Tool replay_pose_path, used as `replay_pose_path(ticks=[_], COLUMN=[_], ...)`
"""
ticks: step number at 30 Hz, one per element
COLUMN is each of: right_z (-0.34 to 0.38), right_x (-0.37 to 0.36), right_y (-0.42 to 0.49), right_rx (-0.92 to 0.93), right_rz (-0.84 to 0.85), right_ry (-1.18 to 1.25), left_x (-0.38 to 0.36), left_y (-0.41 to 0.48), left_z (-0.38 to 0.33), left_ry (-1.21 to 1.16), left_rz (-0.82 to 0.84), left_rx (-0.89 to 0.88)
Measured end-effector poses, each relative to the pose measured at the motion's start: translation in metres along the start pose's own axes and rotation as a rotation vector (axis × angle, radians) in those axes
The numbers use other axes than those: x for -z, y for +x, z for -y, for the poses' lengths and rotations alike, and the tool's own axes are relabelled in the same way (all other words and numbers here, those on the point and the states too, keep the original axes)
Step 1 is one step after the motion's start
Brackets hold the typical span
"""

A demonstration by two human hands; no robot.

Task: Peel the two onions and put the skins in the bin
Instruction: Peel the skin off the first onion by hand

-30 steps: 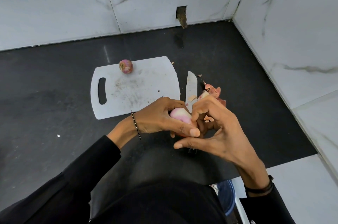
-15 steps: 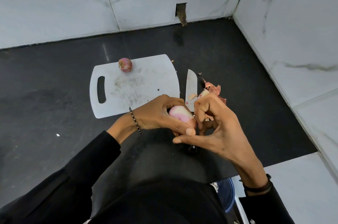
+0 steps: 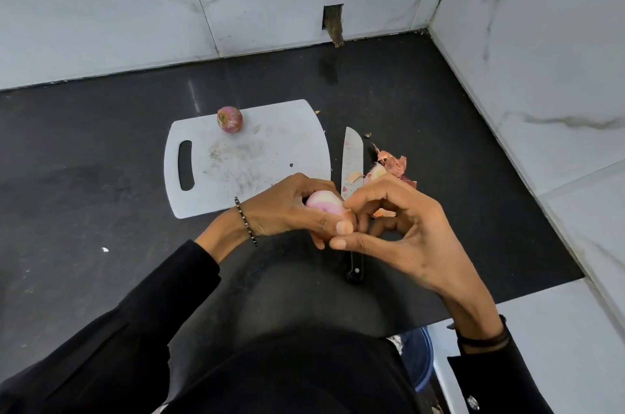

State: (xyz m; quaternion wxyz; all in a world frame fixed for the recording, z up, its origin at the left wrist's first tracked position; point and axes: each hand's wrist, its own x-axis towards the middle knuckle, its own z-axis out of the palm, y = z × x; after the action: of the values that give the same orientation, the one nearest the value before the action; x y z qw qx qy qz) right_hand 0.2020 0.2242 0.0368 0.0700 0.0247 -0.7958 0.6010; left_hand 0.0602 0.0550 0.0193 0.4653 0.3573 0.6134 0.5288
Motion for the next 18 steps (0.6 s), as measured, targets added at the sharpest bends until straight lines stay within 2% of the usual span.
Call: replay_pose_path(ticks=[8, 14, 18], right_z=[-0.003, -0.008, -0.007], right_x=[0.018, 0.026, 0.016], right_y=[0.007, 0.016, 0.020], right_rx=[-0.094, -0.026, 0.025], right_rz=[0.185, 0.224, 0.151], right_ry=[0.134, -0.136, -0.323], left_x=[-0.001, -0.002, -0.003], left_y=[0.001, 0.004, 0.004], left_z=[0.010, 0.015, 0.024], left_ry=[-0.014, -0.022, -0.057], left_rz=[0.017, 0.066, -0.021], left_rx=[0.086, 0.147, 0.167])
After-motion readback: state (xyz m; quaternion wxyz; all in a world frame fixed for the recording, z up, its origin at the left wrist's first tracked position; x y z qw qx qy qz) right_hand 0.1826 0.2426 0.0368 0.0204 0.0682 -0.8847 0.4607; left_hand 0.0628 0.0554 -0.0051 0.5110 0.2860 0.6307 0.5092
